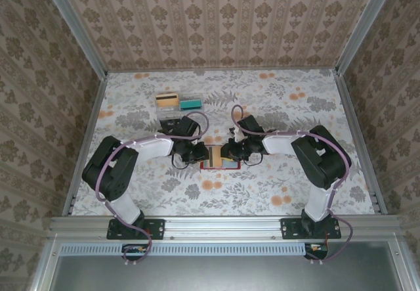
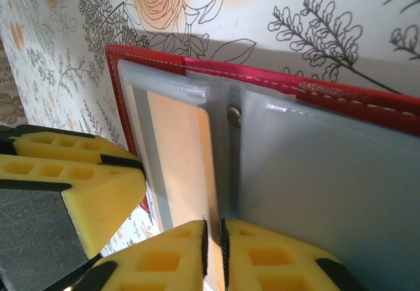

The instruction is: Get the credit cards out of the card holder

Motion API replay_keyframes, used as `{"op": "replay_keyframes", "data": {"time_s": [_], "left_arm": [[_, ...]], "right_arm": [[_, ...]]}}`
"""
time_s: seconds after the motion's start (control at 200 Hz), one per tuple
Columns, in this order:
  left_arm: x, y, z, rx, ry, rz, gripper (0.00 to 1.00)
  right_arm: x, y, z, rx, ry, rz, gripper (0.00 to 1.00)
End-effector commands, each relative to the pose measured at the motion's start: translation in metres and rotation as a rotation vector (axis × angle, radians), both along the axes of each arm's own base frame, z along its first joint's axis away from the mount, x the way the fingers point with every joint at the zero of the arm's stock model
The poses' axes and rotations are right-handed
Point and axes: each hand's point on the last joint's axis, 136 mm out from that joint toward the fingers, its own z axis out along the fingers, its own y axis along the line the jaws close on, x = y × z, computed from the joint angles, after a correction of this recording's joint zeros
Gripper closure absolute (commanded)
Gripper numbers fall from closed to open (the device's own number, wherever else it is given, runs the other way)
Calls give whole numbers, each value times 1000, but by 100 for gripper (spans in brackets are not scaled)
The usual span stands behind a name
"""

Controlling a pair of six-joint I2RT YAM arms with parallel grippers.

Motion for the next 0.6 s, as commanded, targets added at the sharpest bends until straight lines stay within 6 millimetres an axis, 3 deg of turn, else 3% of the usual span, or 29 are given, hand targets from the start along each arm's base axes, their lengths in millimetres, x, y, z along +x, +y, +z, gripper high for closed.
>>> {"op": "replay_keyframes", "data": {"time_s": [0.0,0.105,0.45,0.595], "left_arm": [[-7,9,-14,48,41,-4,82],[-7,9,-14,50,42,-4,82],[-11,19,-19,90,58,10,84],[-11,19,-19,88,60,10,84]], "right_arm": [[-3,0,-4,14,26,0,88],[-2,-4,-5,7,27,-8,100],[-4,-30,-4,-19,29,-48,100],[-4,-30,-3,-4,26,-42,96]]}}
